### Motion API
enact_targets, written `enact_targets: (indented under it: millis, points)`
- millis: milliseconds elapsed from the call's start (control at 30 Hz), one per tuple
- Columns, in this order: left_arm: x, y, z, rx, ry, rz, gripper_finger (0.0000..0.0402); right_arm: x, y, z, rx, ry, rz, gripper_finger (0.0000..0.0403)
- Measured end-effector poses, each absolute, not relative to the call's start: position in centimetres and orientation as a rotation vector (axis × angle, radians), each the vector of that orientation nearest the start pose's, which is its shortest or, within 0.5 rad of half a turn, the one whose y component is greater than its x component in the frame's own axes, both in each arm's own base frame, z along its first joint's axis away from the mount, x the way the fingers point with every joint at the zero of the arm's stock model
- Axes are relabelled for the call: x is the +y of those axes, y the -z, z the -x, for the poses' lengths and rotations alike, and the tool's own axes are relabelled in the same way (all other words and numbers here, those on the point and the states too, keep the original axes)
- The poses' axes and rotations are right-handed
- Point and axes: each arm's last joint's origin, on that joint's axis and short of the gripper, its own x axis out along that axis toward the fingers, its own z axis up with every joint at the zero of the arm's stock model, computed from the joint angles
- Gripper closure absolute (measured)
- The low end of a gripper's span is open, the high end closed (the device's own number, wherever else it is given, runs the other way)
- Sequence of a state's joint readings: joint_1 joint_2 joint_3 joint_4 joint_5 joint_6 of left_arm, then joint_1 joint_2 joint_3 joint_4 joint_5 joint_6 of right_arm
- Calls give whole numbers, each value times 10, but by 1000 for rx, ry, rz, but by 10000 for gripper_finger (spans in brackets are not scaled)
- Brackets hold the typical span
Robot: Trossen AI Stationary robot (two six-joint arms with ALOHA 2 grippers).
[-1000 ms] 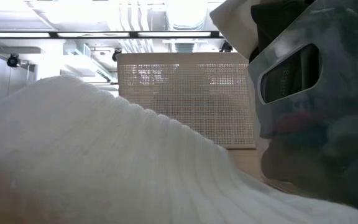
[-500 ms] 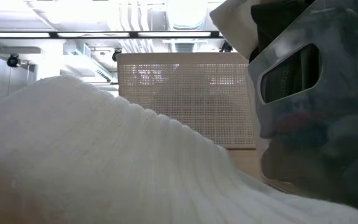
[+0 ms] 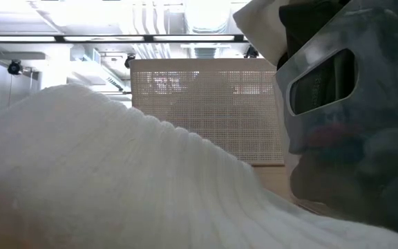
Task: Pick & Place Cloths
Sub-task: Put the dark blue sock into the left transparent bin
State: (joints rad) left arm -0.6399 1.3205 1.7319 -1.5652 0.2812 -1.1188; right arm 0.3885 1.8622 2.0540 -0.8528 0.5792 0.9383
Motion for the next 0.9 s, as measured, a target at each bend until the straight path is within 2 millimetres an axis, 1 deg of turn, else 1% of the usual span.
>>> enact_targets:
  millis: [133,333,467,533,633,733,900]
  points:
    - [-136,-403,-150,1570,86,686,371,135,-405,-375,443,435,-599,164]
    - [-149,-366,-159,1646,121,679,370,130,-405,-376,439,448,-602,149]
    - [-153,-344,-161,1727,138,687,370,128,-405,-377,438,452,-604,141]
    - [-153,-334,-160,1764,118,683,370,127,-405,-377,437,454,-604,139]
    - [-152,-326,-159,1794,107,678,366,127,-405,-377,437,454,-605,138]
    - [-152,-325,-158,1791,130,668,343,127,-405,-377,437,454,-609,143]
    - [-151,-328,-157,1766,152,658,268,127,-405,-377,438,453,-609,158]
